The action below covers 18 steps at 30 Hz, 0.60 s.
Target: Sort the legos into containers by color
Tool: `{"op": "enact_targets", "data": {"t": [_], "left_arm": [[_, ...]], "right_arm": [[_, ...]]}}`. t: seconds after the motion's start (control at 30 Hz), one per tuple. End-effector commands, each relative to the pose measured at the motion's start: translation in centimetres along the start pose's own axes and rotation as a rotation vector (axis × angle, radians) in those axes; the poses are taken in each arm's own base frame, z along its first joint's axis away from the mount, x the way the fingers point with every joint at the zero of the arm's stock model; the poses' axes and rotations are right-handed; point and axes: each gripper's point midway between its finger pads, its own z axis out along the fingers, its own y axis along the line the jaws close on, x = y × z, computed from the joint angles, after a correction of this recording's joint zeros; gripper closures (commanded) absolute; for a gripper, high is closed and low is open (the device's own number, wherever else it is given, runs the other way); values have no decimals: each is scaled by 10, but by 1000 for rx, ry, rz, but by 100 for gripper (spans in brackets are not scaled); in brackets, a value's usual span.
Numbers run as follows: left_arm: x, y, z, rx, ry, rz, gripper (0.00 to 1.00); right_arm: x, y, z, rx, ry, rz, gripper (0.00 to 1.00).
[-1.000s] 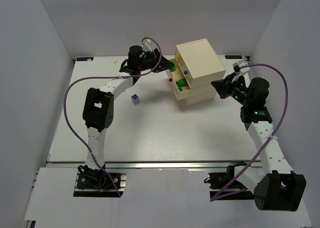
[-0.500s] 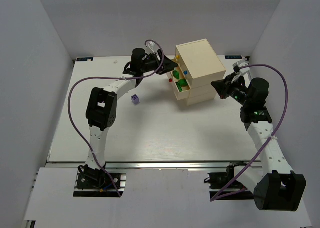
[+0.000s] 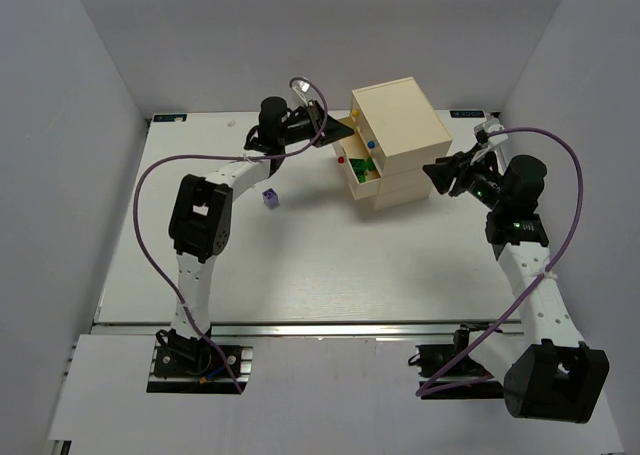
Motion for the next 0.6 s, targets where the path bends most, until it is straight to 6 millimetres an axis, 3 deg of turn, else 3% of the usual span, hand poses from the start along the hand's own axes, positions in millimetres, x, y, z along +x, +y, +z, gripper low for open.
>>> {"op": "enact_targets", "data": {"t": [0.0,0.03,0.07,0.1,0.13,0.17,0.27,0.3,0.33,0.43,0.47,0.5,0.53,0.57], "left_arm": [[-8,-71,-37,129,-15,111,91],[-6,-68,-46,120,-23,122,92],[-3,-89,-58,139,-33,158,94],[6,-85,-63,131,-26,161,94],[21,-65,-74,102,-19,130,94],[28,-71,-82,111,-18,139,94],[49,-39,-101,52,-29,80,68],[53,-36,-103,41,-32,72,49],[57,-23,-108,12,-40,50,37],[61,6,-107,-78,-63,-12,14],[58,12,-105,-95,-71,-21,2],[65,23,-100,-118,-57,-53,2],[63,28,-99,-132,-63,-63,2],[60,31,-96,-141,-70,-68,2]], "right_arm": [[-22,10,-4,-50,-55,-47,50],[-23,11,-5,-56,-49,-45,46],[-27,13,-5,-62,-51,-50,42],[-34,13,-6,-64,-59,-62,36],[-35,14,-5,-71,-51,-55,34],[-38,14,-3,-75,-49,-56,31],[-56,11,5,-83,-49,-45,28],[-60,6,8,-70,-44,-36,28],[-78,-3,16,-49,-53,-30,29],[-96,-24,37,-5,-5,36,31],[-95,-28,41,5,20,67,31],[-85,-41,55,15,57,105,31],[-102,-44,61,16,41,99,30],[-103,-52,66,41,51,116,30]]}}
